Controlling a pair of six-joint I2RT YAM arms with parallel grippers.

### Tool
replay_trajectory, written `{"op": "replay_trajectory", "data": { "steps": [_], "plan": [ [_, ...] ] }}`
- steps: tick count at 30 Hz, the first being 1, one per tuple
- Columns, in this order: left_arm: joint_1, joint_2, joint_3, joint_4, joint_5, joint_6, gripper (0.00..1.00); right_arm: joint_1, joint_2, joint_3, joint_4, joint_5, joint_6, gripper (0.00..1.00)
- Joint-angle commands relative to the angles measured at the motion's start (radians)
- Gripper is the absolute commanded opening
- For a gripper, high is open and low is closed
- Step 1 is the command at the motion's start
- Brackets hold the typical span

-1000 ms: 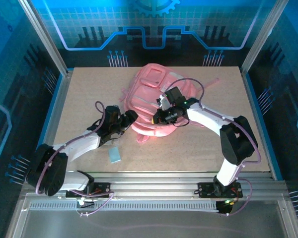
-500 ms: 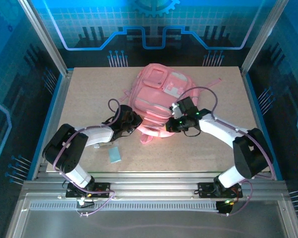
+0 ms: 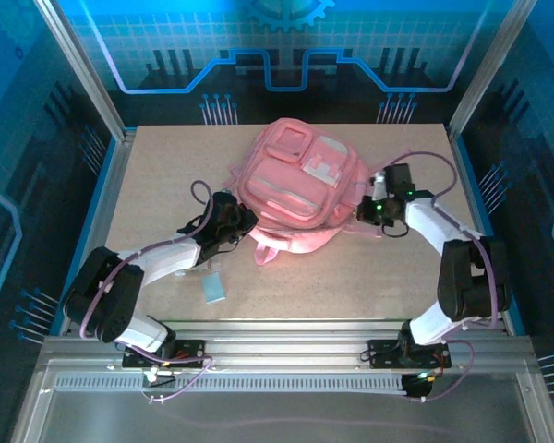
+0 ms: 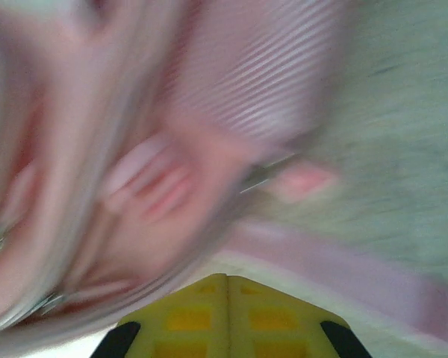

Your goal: Pack books, pencil case, and school supplies into a backpack

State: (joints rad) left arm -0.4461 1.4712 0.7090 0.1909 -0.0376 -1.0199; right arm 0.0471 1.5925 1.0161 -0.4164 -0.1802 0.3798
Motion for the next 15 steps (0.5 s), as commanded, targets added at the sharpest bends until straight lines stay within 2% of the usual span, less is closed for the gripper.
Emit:
{"op": "replay_trajectory", "data": {
  "steps": [1, 7, 11, 12, 14, 15],
  "plan": [
    [0.019, -0.059, -0.011, -0.029, -0.075, 0.045, 0.0, -0.064, 0.069, 0.063, 0.014, 0.082, -0.01, 0.0],
    [0.019, -0.063, -0.007, -0.036, -0.043, 0.049, 0.0, -0.086, 0.093, 0.129, 0.012, -0.012, 0.022, 0.0],
    [0.016, -0.061, 0.009, -0.042, -0.014, 0.069, 0.02, -0.058, -0.004, 0.089, 0.024, -0.09, 0.033, 0.17],
    [0.017, -0.06, 0.013, -0.044, -0.006, 0.077, 0.12, -0.041, -0.032, 0.078, 0.025, -0.11, 0.032, 0.24],
    [0.015, -0.06, 0.035, -0.08, 0.004, 0.099, 0.42, 0.007, -0.077, 0.064, 0.016, -0.124, 0.025, 0.37],
    [0.016, -0.065, 0.052, -0.117, 0.007, 0.121, 0.52, 0.04, -0.096, 0.06, 0.009, -0.122, 0.019, 0.41]
  ]
}}
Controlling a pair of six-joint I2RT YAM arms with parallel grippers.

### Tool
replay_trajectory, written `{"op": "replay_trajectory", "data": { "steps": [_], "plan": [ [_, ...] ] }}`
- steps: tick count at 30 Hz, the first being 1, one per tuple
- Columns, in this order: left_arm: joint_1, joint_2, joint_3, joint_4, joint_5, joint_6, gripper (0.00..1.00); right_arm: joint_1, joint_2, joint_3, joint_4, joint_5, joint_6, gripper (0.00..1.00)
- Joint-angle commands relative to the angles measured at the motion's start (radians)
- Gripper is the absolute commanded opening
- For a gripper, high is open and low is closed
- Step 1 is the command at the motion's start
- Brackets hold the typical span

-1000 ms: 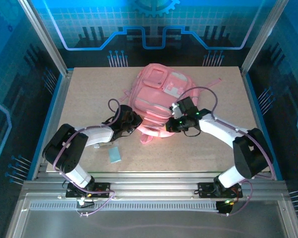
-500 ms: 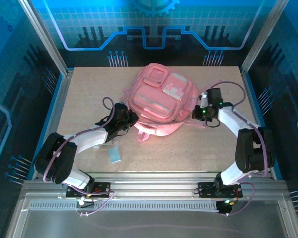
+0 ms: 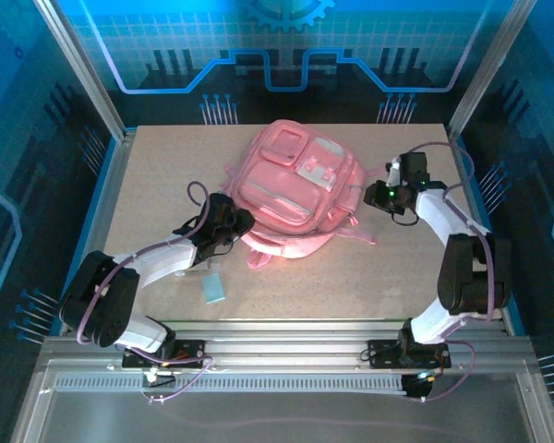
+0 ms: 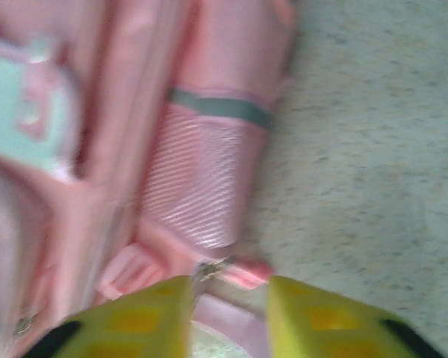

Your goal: Pack books, pencil case, and school supplies into a backpack

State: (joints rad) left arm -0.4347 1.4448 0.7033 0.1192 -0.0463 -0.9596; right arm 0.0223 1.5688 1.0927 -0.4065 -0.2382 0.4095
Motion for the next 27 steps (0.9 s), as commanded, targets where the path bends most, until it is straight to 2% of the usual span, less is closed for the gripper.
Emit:
{"op": "replay_trajectory", "data": {
  "steps": [1, 4, 6, 8, 12, 15, 20, 24, 27],
  "plan": [
    [0.004, -0.047, 0.071, -0.077, 0.014, 0.089, 0.53, 0.098, -0.087, -0.02, -0.009, -0.06, -0.016, 0.45],
    [0.005, -0.097, 0.083, -0.154, -0.016, 0.15, 0.54, 0.186, -0.105, -0.028, -0.03, -0.033, -0.024, 0.49],
    [0.005, -0.127, 0.093, -0.203, -0.026, 0.176, 0.61, 0.227, -0.105, -0.037, -0.039, -0.028, -0.03, 0.49],
    [0.004, -0.149, 0.112, -0.256, -0.009, 0.168, 0.68, 0.265, -0.097, -0.043, -0.05, -0.012, -0.068, 0.43],
    [-0.014, -0.178, 0.073, -0.17, 0.061, 0.034, 0.74, 0.309, -0.048, -0.039, -0.098, 0.064, -0.142, 0.33],
    [-0.043, -0.145, 0.041, -0.063, 0.053, -0.095, 0.75, 0.314, -0.012, -0.054, -0.077, 0.071, -0.135, 0.36],
    [-0.129, -0.006, 0.017, 0.151, -0.03, -0.3, 0.75, 0.323, 0.031, -0.061, -0.014, 0.029, -0.083, 0.42],
    [-0.204, 0.108, 0.07, 0.162, -0.132, -0.386, 0.74, 0.325, 0.057, -0.079, 0.035, 0.034, -0.048, 0.42],
    [-0.216, 0.181, 0.113, 0.098, -0.16, -0.421, 0.75, 0.327, 0.091, -0.089, 0.049, 0.015, -0.029, 0.42]
  ]
}}
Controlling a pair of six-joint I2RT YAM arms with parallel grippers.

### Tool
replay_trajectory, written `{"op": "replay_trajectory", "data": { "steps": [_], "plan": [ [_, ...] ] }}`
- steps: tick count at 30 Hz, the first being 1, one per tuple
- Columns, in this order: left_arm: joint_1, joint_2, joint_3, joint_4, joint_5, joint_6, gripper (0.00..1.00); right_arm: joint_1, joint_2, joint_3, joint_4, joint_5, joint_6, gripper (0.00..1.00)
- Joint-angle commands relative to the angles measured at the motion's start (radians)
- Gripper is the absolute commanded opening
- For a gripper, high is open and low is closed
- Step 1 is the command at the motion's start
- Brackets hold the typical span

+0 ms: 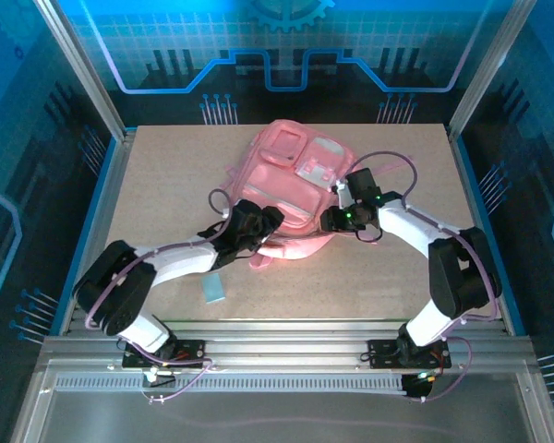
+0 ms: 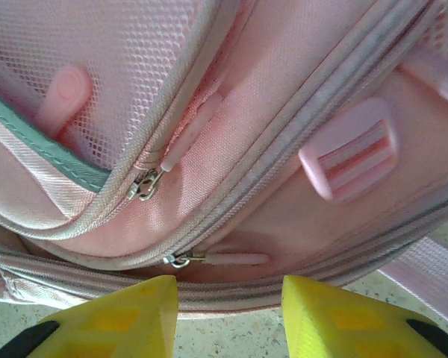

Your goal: Pack books, pencil case, and school supplies into a backpack

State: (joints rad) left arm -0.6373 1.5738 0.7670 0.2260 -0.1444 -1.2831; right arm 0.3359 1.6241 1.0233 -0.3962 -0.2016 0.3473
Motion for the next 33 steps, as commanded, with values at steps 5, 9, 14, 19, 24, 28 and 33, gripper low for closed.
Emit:
{"op": "replay_trajectory", "data": {
  "steps": [5, 9, 14, 19, 24, 28, 33],
  "plan": [
    [-0.016, 0.113, 0.047, -0.092, -0.068, -0.142, 0.78, 0.028, 0.062, -0.091, 0.09, -0.041, 0.071, 0.48],
    [-0.006, 0.154, 0.069, -0.126, -0.14, -0.113, 0.71, 0.032, 0.106, -0.117, 0.11, -0.078, 0.09, 0.49],
    [0.05, 0.193, 0.088, 0.006, -0.097, -0.076, 0.0, 0.044, 0.09, -0.138, 0.109, -0.091, 0.071, 0.49],
    [0.056, 0.096, 0.147, -0.05, -0.069, -0.026, 0.0, 0.041, 0.006, -0.137, 0.053, -0.046, -0.01, 0.5],
    [0.063, -0.033, 0.204, -0.127, -0.019, 0.012, 0.0, 0.031, -0.082, -0.071, 0.013, -0.021, -0.103, 0.52],
    [0.066, -0.107, 0.215, -0.149, -0.02, 0.022, 0.0, 0.024, -0.124, -0.038, 0.053, -0.042, -0.158, 0.51],
    [0.07, -0.142, 0.199, -0.135, -0.035, 0.02, 0.0, 0.012, -0.165, -0.115, 0.235, -0.1, -0.213, 0.51]
  ]
}}
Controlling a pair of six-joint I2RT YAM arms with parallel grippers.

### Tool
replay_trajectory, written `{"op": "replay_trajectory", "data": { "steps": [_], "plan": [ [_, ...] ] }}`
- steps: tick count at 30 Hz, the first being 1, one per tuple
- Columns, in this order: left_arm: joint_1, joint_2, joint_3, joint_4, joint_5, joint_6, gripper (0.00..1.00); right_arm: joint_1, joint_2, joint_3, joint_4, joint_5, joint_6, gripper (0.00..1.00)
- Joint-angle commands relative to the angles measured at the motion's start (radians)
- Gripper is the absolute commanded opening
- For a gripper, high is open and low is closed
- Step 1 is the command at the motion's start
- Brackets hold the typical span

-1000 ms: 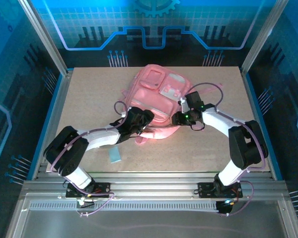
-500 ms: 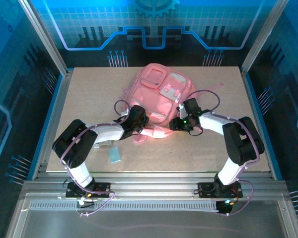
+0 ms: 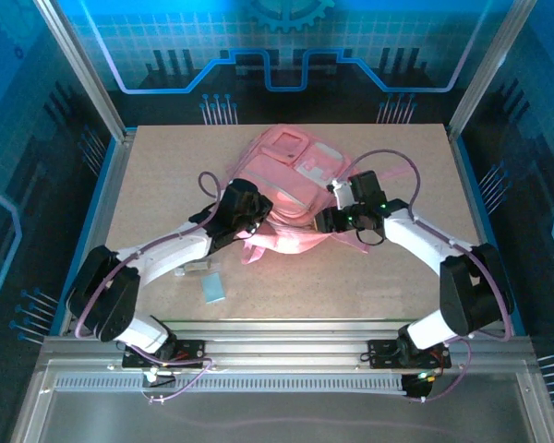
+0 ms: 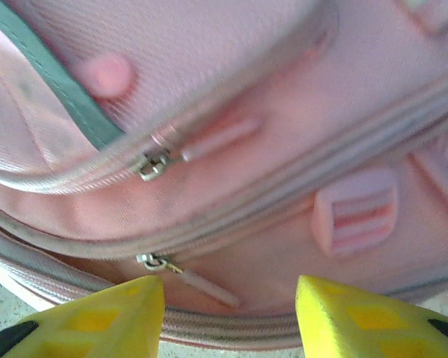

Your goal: Pack books, pencil case, and school supplies into a backpack

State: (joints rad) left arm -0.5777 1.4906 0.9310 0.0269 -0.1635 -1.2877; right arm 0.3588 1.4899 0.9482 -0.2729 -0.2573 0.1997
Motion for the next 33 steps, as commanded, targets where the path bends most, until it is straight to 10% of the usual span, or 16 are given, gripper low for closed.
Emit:
{"op": "replay_trajectory", "data": {
  "steps": [1, 21, 28, 33],
  "plan": [
    [0.012, -0.059, 0.03, 0.071, -0.015, 0.018, 0.0, -0.014, -0.034, -0.055, 0.14, -0.059, -0.069, 0.51],
    [0.014, -0.056, -0.004, 0.177, 0.022, -0.088, 0.0, 0.061, 0.153, -0.192, 0.538, -0.136, -0.071, 0.57],
    [0.019, -0.08, -0.021, 0.161, 0.009, -0.072, 0.0, 0.056, 0.107, -0.183, 0.481, -0.025, -0.101, 0.01],
    [0.051, -0.12, -0.056, 0.134, 0.003, -0.061, 0.0, -0.007, 0.073, -0.127, 0.293, 0.081, -0.096, 0.0]
  ]
}}
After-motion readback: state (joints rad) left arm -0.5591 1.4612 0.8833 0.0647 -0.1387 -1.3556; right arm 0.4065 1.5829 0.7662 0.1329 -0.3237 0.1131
